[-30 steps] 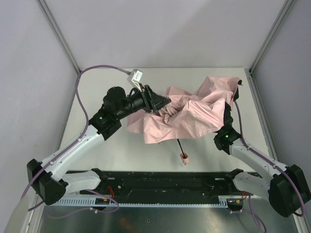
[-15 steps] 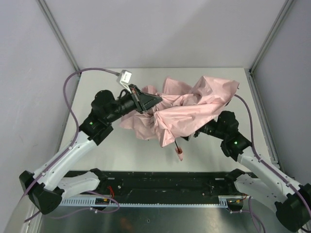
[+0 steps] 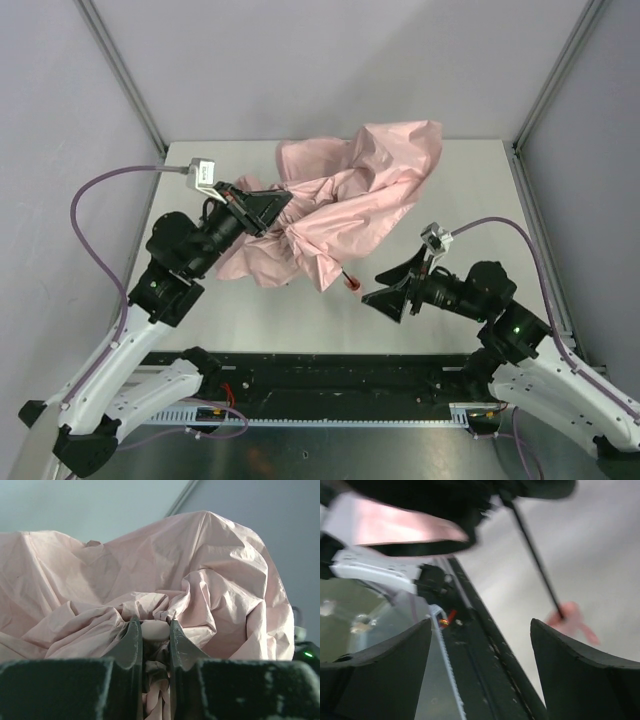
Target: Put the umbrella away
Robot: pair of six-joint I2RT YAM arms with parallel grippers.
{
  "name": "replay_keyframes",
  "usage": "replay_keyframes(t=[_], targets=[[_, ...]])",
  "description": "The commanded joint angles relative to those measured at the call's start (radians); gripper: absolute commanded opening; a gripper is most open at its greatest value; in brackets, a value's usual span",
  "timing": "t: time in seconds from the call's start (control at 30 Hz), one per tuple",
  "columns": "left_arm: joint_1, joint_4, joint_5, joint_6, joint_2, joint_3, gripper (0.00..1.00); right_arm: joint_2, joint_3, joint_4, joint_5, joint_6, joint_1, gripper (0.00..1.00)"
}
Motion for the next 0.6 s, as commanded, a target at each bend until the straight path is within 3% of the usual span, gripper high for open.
replay_keyframes(t=[0.0,0.23,0.3,0.4,0.47,0.53,0.57], targets=[[0.008,0.057,-0.100,0.024,-0.011,-0.016,0.00,0.025,0.050,0.313,0.135,0.092,0.186,0.84],[0.007,0.058,-0.055,-0.031,-0.018,-0.048,0.00,0.279,0.179,0.440,0.338,0.004,0.362,0.87],[0.007,0.060,-0.048,-0.046,-0.020,-0.064,0.00,0.333,0.195,0.460,0.398,-0.031,0.400,0.77],[0.007,0.062,-0.062,-0.054,-0.027,-0.078,0.00,0.401,0.207,0.456,0.459,-0.056,0.447,0.45],[0.007,0.064,-0.074,-0.035,-0.025,-0.073,0.00,0.434,0.204,0.442,0.469,-0.054,0.488,0.31],[0.007,0.074,-0.086,-0.011,-0.022,-0.067,0.00,0.459,0.187,0.447,0.476,-0.036,0.534,0.28],[0.007,0.089,-0.092,-0.003,-0.024,-0.069,0.00,0.469,0.174,0.456,0.464,-0.029,0.550,0.32]])
